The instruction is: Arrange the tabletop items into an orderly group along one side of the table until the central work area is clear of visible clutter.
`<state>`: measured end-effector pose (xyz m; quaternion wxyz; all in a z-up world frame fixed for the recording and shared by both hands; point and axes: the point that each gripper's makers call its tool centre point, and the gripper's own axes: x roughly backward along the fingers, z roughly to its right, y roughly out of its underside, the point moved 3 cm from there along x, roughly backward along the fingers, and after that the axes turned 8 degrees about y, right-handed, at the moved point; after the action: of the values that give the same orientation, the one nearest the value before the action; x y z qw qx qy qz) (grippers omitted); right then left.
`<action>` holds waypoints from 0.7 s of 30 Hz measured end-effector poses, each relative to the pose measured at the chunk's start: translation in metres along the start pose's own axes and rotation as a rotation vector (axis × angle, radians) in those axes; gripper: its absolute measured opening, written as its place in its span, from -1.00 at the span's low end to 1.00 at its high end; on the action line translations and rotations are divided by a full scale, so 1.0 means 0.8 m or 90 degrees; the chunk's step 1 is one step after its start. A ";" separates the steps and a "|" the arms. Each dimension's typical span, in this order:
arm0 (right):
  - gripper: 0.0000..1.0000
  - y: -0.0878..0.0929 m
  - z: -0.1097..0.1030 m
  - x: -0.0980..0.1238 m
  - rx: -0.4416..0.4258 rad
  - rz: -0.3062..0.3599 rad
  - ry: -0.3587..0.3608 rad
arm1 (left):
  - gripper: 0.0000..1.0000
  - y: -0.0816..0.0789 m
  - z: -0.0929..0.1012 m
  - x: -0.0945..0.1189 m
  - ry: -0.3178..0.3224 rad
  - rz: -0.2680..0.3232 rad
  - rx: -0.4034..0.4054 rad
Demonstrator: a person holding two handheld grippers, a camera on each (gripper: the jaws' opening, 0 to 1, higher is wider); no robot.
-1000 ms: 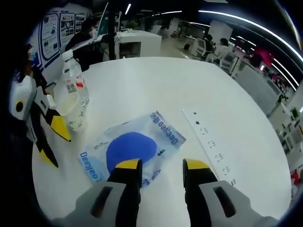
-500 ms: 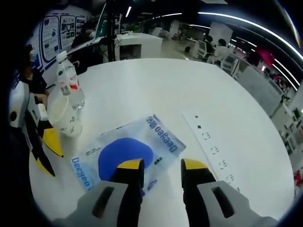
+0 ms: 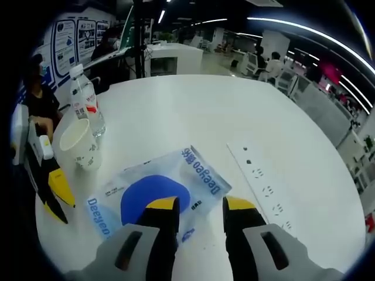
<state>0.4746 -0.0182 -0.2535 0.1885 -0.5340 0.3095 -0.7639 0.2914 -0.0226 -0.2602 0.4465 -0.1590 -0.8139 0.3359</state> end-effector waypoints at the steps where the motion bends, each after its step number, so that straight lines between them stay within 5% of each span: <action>1: -0.46 0.000 0.000 -0.001 0.002 -0.001 0.000 | -0.36 0.000 0.000 -0.001 -0.001 -0.002 0.000; 21: -0.50 -0.003 0.023 -0.036 -0.008 0.010 -0.014 | -0.54 0.009 0.000 -0.016 0.004 -0.050 0.002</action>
<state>0.5020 -0.0037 -0.2675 0.1945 -0.5410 0.3160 -0.7548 0.2984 -0.0249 -0.2730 0.4622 -0.1273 -0.8177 0.3187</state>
